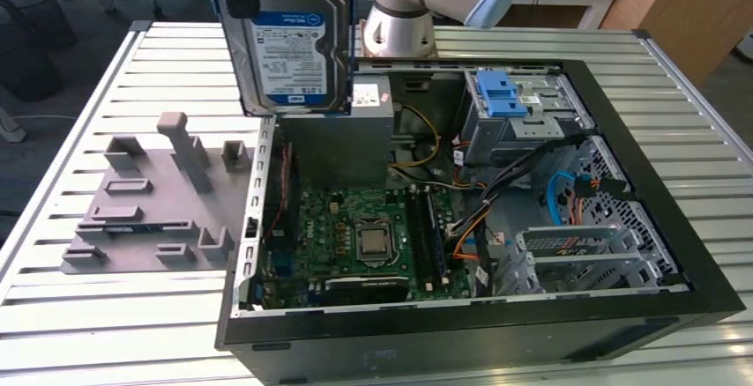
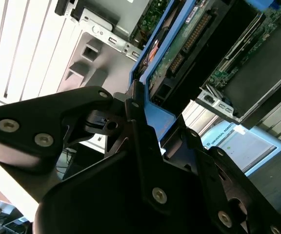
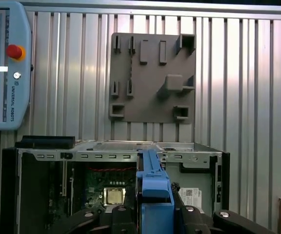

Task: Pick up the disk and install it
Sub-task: 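Pick up the disk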

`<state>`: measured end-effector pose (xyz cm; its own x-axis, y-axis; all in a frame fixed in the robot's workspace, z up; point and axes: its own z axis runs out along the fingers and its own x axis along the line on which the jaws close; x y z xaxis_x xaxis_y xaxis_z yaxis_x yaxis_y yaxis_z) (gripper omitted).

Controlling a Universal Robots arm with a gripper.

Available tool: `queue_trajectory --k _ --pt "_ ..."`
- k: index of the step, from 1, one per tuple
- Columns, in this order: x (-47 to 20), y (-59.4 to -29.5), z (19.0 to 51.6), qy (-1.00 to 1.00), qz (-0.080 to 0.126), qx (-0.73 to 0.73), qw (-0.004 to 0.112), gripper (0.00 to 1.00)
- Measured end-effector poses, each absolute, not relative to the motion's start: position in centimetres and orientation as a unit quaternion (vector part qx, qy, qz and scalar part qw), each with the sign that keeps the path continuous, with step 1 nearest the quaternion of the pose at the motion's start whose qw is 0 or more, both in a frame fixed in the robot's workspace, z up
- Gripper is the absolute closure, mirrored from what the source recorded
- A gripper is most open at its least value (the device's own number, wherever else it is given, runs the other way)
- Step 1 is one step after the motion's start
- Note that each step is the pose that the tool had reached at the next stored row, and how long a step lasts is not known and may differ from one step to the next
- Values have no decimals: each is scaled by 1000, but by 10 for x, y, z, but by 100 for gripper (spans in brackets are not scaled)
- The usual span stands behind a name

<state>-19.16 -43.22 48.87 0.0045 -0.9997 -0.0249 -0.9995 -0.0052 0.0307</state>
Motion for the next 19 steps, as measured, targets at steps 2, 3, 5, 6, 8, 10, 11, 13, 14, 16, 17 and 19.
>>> queue_trajectory --k 2,3,5,6,8,10,11,13,14,16,17,19 --pt "-185 -432 489 -705 -20 709 2 64" --pt "-181 -433 489 -705 -20 709 2 64" --pt "-175 -433 489 -705 -20 709 2 64" --pt "-171 -433 489 -705 -20 709 2 64" --pt "-165 -433 489 -705 -20 709 2 64" --pt "-158 -433 489 -705 -20 709 2 64" --pt "-155 -434 489 -705 -20 709 2 64" --pt "-148 -434 489 -705 -20 709 2 64" --pt "-145 -434 489 -705 -20 709 2 64" --pt "-139 -434 489 -705 -20 709 2 64" --pt "-136 -434 489 -705 -20 709 2 64" --pt "-131 -435 489 -705 -20 709 2 64"
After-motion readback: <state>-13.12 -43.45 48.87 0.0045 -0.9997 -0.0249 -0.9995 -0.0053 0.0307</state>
